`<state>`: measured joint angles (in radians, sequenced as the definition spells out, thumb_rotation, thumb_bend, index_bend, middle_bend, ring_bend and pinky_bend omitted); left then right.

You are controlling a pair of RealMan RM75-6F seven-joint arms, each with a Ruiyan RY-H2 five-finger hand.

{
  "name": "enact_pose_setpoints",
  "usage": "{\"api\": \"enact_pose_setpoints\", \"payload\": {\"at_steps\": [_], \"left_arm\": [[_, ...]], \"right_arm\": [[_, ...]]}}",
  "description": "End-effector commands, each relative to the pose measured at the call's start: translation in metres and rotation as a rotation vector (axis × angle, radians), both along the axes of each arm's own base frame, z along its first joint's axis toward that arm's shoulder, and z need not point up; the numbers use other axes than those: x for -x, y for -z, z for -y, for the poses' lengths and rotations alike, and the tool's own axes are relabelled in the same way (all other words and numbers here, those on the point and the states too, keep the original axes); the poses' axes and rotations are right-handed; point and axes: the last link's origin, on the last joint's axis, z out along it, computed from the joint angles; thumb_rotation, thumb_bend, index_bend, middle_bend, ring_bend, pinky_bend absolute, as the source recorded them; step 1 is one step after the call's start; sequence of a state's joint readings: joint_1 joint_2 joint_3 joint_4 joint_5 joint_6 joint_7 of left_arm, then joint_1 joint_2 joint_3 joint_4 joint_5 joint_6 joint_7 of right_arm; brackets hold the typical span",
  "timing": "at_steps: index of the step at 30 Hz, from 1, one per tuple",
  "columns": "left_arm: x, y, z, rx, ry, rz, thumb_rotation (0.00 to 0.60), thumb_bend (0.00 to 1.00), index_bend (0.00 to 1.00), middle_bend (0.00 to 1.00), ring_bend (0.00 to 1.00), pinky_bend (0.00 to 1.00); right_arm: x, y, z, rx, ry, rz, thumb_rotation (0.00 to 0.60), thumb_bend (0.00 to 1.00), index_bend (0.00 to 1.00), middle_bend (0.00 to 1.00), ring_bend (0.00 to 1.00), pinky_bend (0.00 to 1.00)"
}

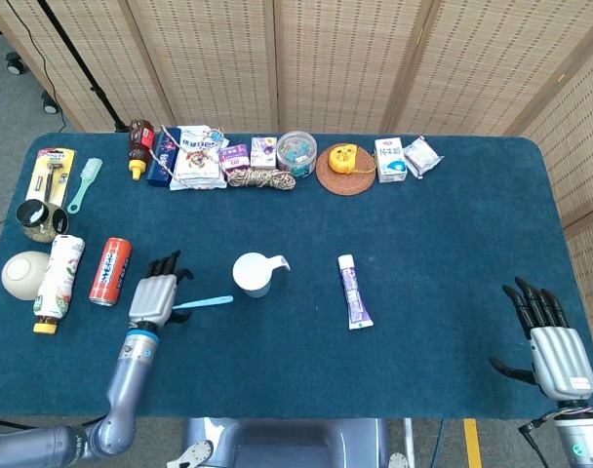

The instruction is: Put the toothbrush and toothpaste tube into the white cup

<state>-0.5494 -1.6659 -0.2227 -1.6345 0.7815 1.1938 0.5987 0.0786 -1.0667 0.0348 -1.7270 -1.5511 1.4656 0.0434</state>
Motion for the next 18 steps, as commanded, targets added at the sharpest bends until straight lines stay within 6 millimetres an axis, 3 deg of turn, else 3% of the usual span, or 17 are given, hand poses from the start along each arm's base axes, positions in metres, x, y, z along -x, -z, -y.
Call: {"api": "enact_pose_setpoints", "payload": {"at_steps": [1,11,18], "left_arm": [[-0.006,0.008,0.0,-0.006,-0.009,0.001,0.6,0.25,0.33,0.0,0.0,0.0],[-0.021,0.035,-0.003,0.016,-0.014,-0.013,0.6,0.27,0.35,0.0,0.0,0.0],[-0.026,0.042,-0.004,0.024,-0.013,-0.008,0.6,0.27,0.36,0.0,0.0,0.0]], "right_arm": [[0.0,0.0,0.0,-0.001,0.002,0.002,0.6,0.0,0.0,0.0,0.0,0.0],[0.002,-0.003,0.002,0.003,0.01,0.011,0.6,0.0,0.0,0.0,0.0,0.0],[0.004,-0.005,0.003,0.011,0.019,0.017,0.6,0.0,0.0,0.0,0.0,0.0]]}}
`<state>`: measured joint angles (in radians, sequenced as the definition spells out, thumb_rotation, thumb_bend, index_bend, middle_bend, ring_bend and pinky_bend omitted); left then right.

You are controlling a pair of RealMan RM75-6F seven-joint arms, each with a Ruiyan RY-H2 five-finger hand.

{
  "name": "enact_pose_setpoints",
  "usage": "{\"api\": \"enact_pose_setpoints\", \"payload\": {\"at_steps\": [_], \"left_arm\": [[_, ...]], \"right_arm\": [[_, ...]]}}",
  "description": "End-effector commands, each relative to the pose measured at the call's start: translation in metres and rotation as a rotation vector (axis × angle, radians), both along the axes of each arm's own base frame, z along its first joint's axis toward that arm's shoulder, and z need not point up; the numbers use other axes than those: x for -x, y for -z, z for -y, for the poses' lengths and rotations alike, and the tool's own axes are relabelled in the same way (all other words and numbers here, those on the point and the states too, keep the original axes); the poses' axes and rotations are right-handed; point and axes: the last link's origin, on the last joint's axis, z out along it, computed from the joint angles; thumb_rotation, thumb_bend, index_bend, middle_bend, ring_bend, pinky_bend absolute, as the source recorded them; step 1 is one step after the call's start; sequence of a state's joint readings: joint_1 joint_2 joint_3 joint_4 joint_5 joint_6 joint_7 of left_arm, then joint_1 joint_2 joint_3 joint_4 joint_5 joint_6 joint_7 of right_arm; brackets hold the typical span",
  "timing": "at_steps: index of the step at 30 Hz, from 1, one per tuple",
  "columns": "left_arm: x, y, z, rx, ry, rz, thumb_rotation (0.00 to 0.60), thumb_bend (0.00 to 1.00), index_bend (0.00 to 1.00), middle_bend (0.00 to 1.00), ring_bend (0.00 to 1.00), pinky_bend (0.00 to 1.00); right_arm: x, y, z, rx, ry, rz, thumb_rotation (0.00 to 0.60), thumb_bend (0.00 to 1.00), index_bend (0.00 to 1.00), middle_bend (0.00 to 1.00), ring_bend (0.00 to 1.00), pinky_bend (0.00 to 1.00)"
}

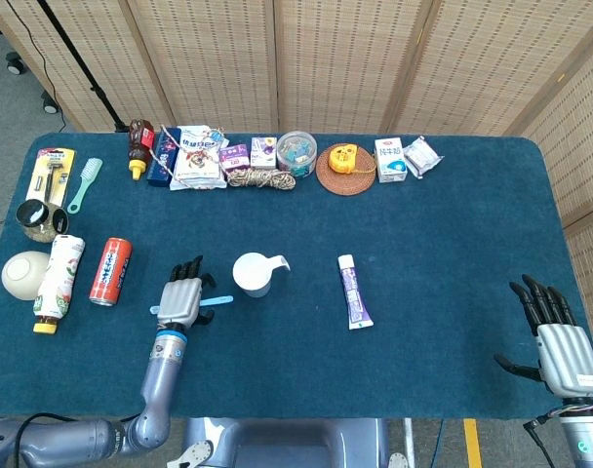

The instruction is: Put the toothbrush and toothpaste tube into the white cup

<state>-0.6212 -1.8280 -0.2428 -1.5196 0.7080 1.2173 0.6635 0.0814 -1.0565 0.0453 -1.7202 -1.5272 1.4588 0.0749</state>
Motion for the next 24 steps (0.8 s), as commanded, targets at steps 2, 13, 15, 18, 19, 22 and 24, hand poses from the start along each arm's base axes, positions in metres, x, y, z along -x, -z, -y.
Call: {"api": "enact_pose_setpoints", "payload": {"at_steps": [2,13,15,18,19,22,24], "left_arm": [[-0.0022,0.0026,0.0001,0.0,0.002,-0.001,0.6,0.28,0.36,0.0,0.0,0.0],[-0.0034,0.0088,-0.0009,-0.001,-0.006,-0.011,0.6,0.47,0.37,0.0,0.0,0.0],[-0.0037,0.0097,-0.0011,0.002,-0.009,-0.012,0.6,0.47,0.37,0.0,0.0,0.0],[-0.0044,0.0104,0.001,0.003,-0.011,-0.006,0.6,0.47,0.37,0.0,0.0,0.0],[-0.0043,0.0101,0.0015,0.0,-0.012,-0.004,0.6,0.47,0.37,0.0,0.0,0.0],[-0.0043,0.0105,0.0028,-0.002,-0.022,0.004,0.6,0.47,0.37,0.0,0.0,0.0],[-0.0045,0.0113,0.0055,-0.001,-0.03,0.01,0.6,0.47,0.37,0.0,0.0,0.0]], "right_arm": [[0.0003,0.0001,0.0003,-0.002,0.001,0.001,0.6,0.0,0.0,0.0,0.0,0.0],[0.0006,0.0001,0.0006,-0.002,0.003,-0.001,0.6,0.0,0.0,0.0,0.0,0.0],[0.0007,0.0,0.0007,-0.001,0.004,-0.001,0.6,0.0,0.0,0.0,0.0,0.0],[0.0011,-0.0002,0.001,-0.001,0.005,-0.001,0.6,0.0,0.0,0.0,0.0,0.0],[0.0011,-0.0001,0.0009,-0.002,0.006,-0.001,0.6,0.0,0.0,0.0,0.0,0.0],[0.0012,-0.0002,0.0012,-0.002,0.006,-0.001,0.6,0.0,0.0,0.0,0.0,0.0],[0.0009,0.0,0.0011,-0.002,0.006,0.0,0.6,0.0,0.0,0.0,0.0,0.0]]}}
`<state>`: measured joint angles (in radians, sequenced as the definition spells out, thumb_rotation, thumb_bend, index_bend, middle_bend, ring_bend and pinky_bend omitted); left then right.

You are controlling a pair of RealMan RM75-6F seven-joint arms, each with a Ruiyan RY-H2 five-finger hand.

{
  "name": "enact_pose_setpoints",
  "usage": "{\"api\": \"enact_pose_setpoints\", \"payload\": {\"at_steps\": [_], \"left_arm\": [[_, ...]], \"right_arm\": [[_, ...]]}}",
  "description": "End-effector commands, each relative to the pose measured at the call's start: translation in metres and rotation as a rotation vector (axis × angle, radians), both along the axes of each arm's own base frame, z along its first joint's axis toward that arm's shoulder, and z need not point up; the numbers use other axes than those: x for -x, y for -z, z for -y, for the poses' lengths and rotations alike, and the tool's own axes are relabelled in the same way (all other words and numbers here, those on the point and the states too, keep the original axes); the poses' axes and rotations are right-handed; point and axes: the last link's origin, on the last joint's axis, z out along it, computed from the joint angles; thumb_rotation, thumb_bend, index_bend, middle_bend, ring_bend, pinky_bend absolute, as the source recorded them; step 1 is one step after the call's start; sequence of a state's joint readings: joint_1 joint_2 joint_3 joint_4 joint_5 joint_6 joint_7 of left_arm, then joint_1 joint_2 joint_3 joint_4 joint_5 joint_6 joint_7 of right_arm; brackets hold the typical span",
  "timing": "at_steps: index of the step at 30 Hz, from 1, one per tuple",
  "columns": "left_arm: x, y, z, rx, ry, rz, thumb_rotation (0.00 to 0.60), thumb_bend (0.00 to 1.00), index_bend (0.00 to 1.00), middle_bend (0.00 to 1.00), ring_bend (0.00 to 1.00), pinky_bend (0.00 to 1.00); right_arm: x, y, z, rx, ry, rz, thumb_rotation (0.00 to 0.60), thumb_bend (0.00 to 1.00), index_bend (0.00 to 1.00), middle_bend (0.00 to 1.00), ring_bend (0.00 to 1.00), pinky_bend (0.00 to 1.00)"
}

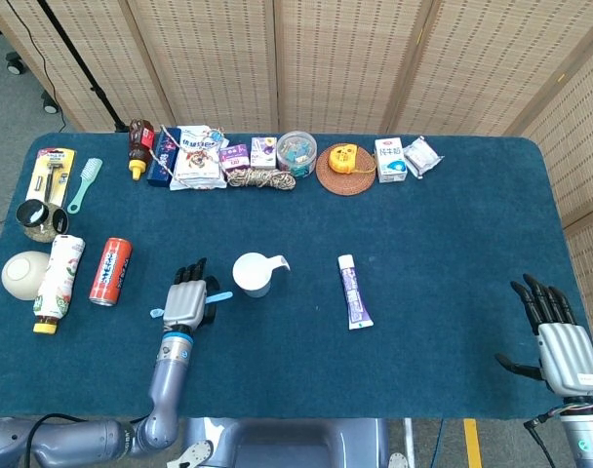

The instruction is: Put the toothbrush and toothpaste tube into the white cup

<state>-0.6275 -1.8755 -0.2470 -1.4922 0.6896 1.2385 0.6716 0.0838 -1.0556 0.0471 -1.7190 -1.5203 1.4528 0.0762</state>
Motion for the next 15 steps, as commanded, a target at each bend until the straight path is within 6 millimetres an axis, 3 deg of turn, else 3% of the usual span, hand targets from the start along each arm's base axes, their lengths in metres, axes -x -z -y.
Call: {"api": "enact_pose_setpoints", "payload": {"at_steps": [1,15], "left_arm": [[-0.0001,0.0009,0.0036,-0.001,-0.011,0.002,0.6,0.47,0.37,0.0,0.0,0.0],[-0.0031,0.0017,0.0087,-0.066,-0.024,-0.023,0.6,0.47,0.4,0.0,0.0,0.0]], "right_arm": [[-0.0001,0.0003,0.0,-0.002,0.0,0.001,0.6,0.0,0.0,0.0,0.0,0.0],[-0.0001,0.0005,0.0,-0.01,0.0,0.009,0.6,0.0,0.0,0.0,0.0,0.0]]}}
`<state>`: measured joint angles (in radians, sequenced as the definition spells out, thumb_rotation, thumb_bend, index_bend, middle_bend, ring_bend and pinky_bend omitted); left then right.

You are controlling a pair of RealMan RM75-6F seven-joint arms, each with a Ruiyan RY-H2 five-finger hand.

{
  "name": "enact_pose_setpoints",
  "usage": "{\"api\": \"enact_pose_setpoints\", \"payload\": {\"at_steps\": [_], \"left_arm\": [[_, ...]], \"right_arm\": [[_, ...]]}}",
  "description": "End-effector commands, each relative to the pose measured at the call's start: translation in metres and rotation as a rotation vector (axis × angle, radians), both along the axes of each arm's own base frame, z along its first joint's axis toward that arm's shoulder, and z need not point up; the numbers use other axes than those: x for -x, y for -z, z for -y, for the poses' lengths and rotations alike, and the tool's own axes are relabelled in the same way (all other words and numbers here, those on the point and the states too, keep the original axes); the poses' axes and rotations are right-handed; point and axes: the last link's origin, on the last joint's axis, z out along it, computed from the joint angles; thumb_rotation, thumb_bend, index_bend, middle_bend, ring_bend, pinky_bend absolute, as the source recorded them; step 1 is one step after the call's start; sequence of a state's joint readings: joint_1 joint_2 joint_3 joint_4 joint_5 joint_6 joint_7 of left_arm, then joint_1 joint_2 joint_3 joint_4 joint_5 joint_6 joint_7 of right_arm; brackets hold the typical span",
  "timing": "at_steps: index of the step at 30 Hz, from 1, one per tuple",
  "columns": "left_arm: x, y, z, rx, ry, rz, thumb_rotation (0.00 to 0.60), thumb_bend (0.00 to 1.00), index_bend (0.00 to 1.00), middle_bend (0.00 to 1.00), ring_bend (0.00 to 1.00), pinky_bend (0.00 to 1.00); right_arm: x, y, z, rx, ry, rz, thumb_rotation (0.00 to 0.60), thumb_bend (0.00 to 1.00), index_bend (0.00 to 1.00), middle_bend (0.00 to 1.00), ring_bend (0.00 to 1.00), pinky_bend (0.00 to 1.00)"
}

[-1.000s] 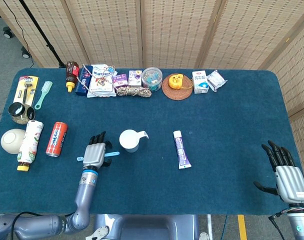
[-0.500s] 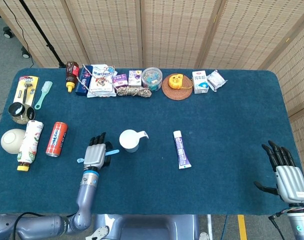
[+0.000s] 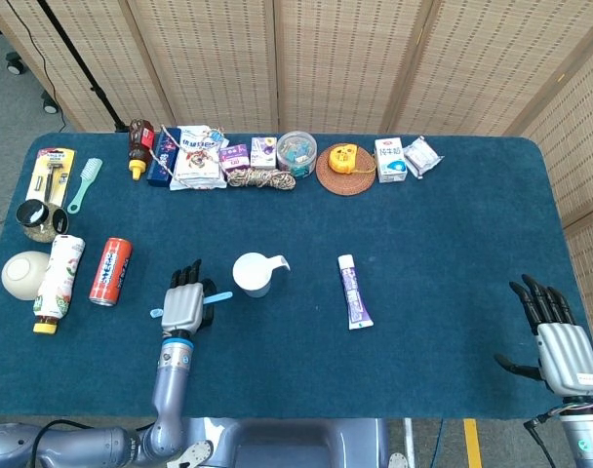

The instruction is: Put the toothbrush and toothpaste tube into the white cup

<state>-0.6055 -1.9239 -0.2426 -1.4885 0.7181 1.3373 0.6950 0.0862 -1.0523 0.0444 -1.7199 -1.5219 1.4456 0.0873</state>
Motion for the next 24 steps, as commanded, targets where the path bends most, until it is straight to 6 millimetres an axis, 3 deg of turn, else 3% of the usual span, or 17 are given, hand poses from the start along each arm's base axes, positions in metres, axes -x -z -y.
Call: {"api": "enact_pose_setpoints", "payload": {"at_steps": [1,24], "left_arm": [[0.0,0.002,0.0,-0.001,-0.006,-0.008,0.6,0.47,0.4,0.0,0.0,0.0],[-0.008,0.018,0.004,-0.012,0.019,-0.007,0.6,0.46,0.43,0.0,0.0,0.0]], "right_arm": [[0.0,0.0,0.0,-0.002,-0.001,0.002,0.6,0.0,0.0,0.0,0.0,0.0],[0.001,0.001,0.004,-0.011,0.004,0.014,0.6,0.0,0.0,0.0,0.0,0.0]]}}
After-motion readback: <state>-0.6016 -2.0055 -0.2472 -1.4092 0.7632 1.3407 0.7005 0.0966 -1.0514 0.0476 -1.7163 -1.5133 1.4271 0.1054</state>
